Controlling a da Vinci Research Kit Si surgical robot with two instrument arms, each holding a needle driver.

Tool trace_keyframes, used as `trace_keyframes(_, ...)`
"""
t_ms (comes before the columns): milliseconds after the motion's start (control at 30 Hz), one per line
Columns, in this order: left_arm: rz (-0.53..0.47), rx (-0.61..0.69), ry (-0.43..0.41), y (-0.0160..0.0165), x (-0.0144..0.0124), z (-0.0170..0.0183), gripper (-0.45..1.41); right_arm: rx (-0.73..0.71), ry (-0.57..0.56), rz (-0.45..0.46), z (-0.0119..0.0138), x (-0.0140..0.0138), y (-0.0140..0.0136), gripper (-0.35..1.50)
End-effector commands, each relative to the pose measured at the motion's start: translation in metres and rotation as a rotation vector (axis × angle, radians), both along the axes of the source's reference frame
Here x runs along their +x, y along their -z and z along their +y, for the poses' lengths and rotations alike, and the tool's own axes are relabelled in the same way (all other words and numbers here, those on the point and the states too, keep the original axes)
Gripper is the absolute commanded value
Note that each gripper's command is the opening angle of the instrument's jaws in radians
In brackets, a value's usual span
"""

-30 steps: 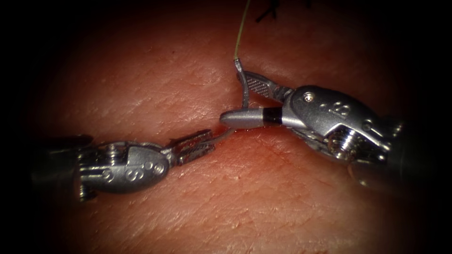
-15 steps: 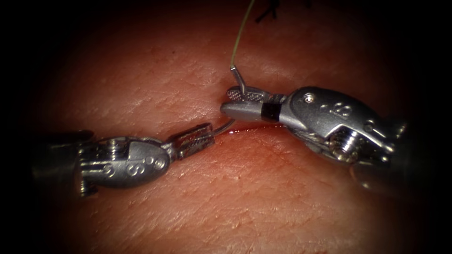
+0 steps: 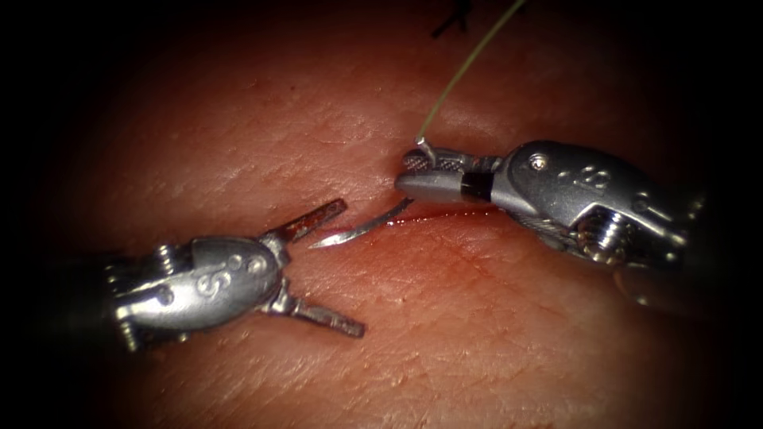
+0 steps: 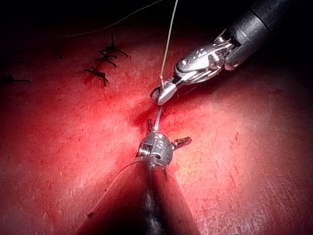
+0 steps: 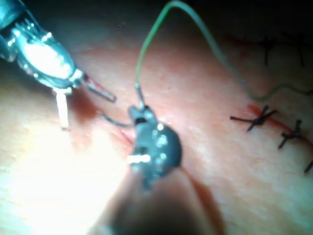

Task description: Wound Closure

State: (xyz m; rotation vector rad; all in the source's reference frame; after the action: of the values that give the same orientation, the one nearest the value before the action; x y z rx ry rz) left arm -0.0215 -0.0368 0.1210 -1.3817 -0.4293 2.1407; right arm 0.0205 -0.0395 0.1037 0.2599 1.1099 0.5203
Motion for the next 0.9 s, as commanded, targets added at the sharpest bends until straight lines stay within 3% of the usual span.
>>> trace_keyframes(33,0.006,0.021,0.004,-0.0007,-0.0004,0.0004,0.99,-0.031,0.015,0.008,0.0003,0.0006,-0.0006,-0.35)
trace_keyframes(333,0.106,0.189,-0.049,-0.0029,-0.0006,0.0034,0.96,-0.211,0.161,0.065,0.0002,0.0010,-0.0003,-0.35)
trace_keyframes(733,0.127,0.236,-0.103,-0.0048,-0.0012,0.0045,0.84,-0.547,0.382,0.155,-0.0007,0.0022,0.0012,-0.35)
trace_keyframes(900,0.100,0.240,-0.136,-0.0047,-0.0016,0.0043,0.52,-0.596,0.425,0.171,-0.0010,0.0025,0.0012,-0.35)
